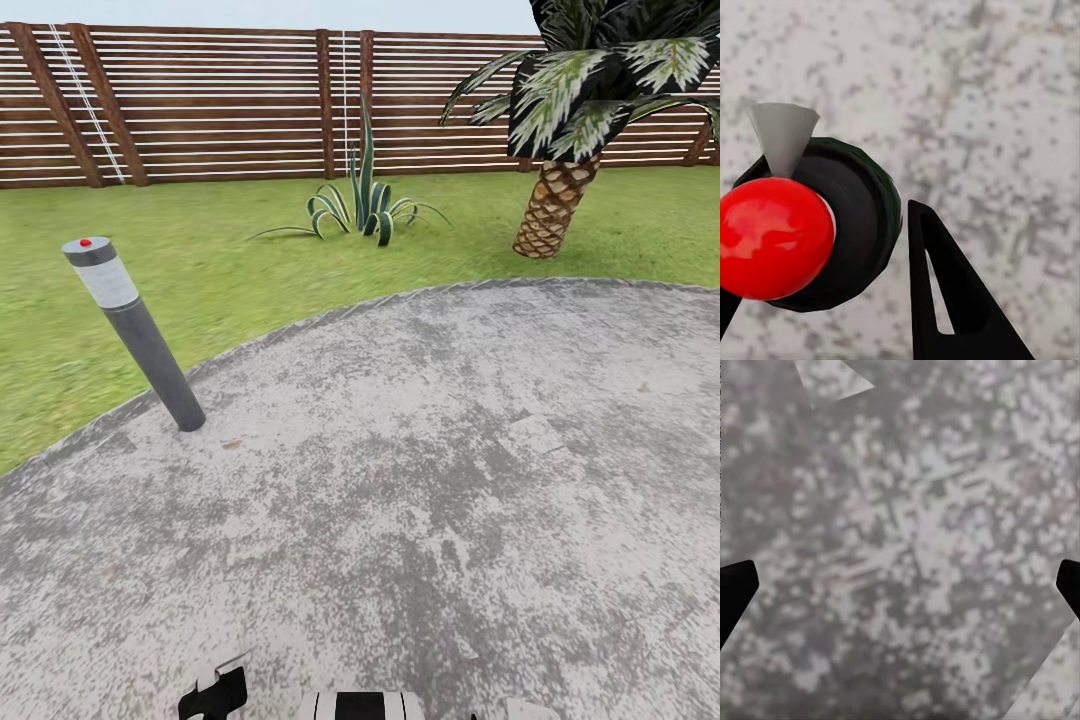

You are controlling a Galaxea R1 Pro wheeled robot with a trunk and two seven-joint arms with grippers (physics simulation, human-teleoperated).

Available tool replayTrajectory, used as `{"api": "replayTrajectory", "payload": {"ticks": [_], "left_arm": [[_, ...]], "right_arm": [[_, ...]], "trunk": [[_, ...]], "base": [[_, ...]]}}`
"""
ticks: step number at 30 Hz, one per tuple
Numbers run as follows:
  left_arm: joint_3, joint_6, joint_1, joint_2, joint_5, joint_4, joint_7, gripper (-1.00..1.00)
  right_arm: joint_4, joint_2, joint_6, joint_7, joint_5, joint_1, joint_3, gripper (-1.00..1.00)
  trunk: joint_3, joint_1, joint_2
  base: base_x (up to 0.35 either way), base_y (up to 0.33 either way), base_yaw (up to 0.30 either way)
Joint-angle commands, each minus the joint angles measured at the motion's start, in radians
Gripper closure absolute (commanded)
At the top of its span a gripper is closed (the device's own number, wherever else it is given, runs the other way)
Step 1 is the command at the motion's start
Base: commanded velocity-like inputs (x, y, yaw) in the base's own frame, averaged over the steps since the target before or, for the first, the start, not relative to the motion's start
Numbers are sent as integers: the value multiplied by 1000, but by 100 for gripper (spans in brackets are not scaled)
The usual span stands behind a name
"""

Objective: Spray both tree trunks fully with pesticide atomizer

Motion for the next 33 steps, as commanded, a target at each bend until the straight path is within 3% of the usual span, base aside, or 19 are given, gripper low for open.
{"api": "replayTrajectory", "payload": {"ticks": [1, 16, 33], "left_arm": [[-9, -3, 0, 0, 7, 0, 5, 100], [-8, -3, 0, 0, 7, 0, 5, 100], [-8, -1, 0, 0, 7, 0, 5, 100]], "right_arm": [[1, 1, -4, -1, -1, 0, -3, -100], [1, 1, -4, -1, -1, 0, -3, -100], [1, 2, -4, -1, 0, 0, -3, -100]], "trunk": [[-1, 0, 0], [-1, 0, 0], [65, -8, 4]], "base": [[0, 0, 0], [0, 0, 0], [0, 0, 0]]}}
